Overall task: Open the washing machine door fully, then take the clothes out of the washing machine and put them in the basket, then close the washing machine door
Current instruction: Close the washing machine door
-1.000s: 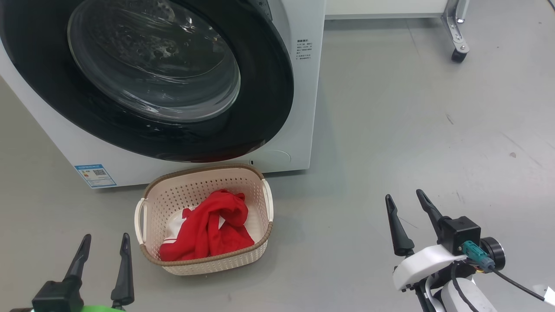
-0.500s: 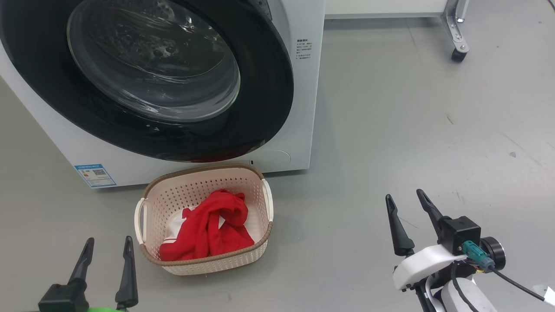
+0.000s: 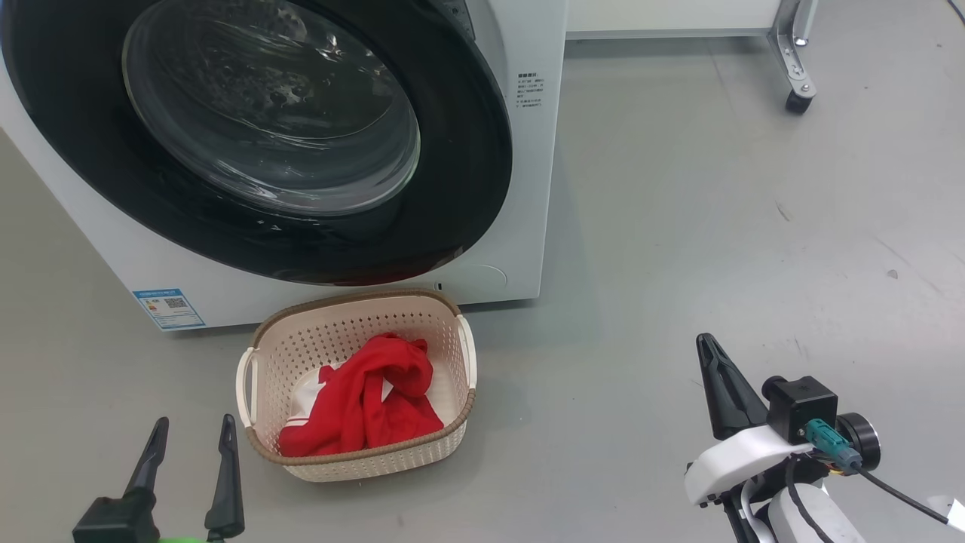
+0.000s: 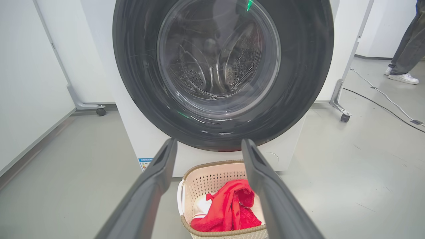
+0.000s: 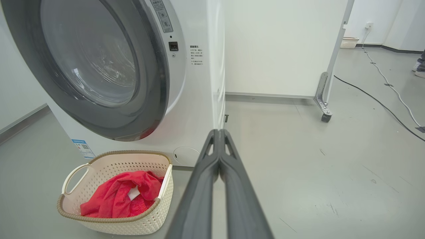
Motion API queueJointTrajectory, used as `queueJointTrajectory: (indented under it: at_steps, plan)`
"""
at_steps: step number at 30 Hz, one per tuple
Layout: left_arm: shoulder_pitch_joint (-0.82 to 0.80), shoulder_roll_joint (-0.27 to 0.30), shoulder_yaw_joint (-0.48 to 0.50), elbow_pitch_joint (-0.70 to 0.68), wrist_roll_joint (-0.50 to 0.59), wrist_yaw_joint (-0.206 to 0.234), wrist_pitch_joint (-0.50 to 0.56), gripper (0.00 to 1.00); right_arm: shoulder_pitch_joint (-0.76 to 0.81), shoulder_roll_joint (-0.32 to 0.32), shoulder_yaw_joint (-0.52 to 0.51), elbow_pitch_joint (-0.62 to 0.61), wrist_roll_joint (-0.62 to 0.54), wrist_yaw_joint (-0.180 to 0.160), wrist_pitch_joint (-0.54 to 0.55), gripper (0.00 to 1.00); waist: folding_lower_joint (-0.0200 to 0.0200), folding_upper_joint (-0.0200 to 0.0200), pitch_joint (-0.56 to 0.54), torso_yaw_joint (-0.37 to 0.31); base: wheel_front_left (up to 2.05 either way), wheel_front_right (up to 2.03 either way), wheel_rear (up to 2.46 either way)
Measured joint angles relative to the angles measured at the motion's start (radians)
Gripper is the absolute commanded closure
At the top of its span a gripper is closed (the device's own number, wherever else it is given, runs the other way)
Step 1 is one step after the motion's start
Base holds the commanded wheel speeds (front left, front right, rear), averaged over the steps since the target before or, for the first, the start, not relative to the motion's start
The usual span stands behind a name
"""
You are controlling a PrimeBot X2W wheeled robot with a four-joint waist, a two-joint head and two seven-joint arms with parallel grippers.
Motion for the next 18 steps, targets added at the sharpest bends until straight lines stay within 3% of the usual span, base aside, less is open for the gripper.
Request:
queueJointTrajectory:
  at_steps: [9, 18]
  plan:
    - [-0.002, -0.001, -0.007, 0.000, 0.000, 0.000, -0.003, 0.00, -0.007, 0.001, 0.005, -0.001, -0.008, 0.010, 0.000, 1.00, 0.0000, 0.0000, 0.017, 0.012, 0.00, 0.00, 0.00]
    - [-0.036, -0.001, -0.018, -0.005, 0.000, 0.000, -0.007, 0.00, -0.124, -0.003, 0.048, -0.006, -0.028, 0.064, 0.000, 1.00, 0.0000, 0.0000, 0.050, 0.040, 0.00, 0.00, 0.00]
